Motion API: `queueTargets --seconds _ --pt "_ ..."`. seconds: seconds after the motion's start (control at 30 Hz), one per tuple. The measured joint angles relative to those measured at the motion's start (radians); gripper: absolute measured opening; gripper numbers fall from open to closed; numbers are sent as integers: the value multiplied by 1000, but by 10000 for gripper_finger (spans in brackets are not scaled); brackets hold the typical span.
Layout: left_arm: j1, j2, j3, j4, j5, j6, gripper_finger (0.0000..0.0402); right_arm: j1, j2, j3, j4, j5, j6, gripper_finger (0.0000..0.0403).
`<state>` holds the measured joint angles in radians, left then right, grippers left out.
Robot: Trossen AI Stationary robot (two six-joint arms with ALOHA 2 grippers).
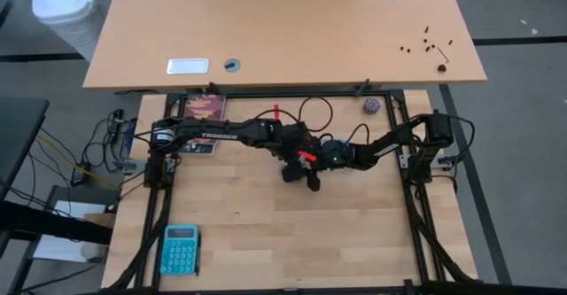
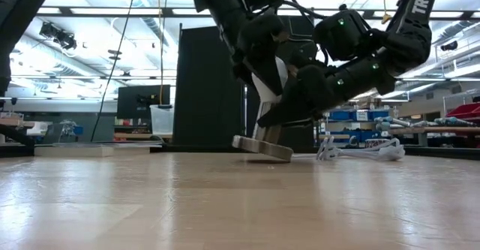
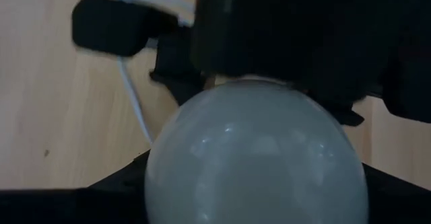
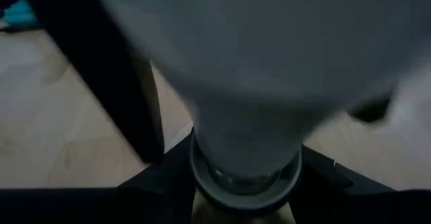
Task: Screw lightbulb
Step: Insert the lightbulb into the desk lamp
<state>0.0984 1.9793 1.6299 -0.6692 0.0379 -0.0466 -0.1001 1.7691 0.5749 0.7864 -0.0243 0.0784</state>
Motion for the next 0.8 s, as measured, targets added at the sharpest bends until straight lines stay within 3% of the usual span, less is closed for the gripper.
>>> queueTargets --seconds 0.6,0.8 --pt "-7 3 -3 -21 -7 62 265 1 0 27 -33 -7 36 190" --pt "-7 3 -3 -23 -10 65 265 -6 0 27 -41 -15 106 232"
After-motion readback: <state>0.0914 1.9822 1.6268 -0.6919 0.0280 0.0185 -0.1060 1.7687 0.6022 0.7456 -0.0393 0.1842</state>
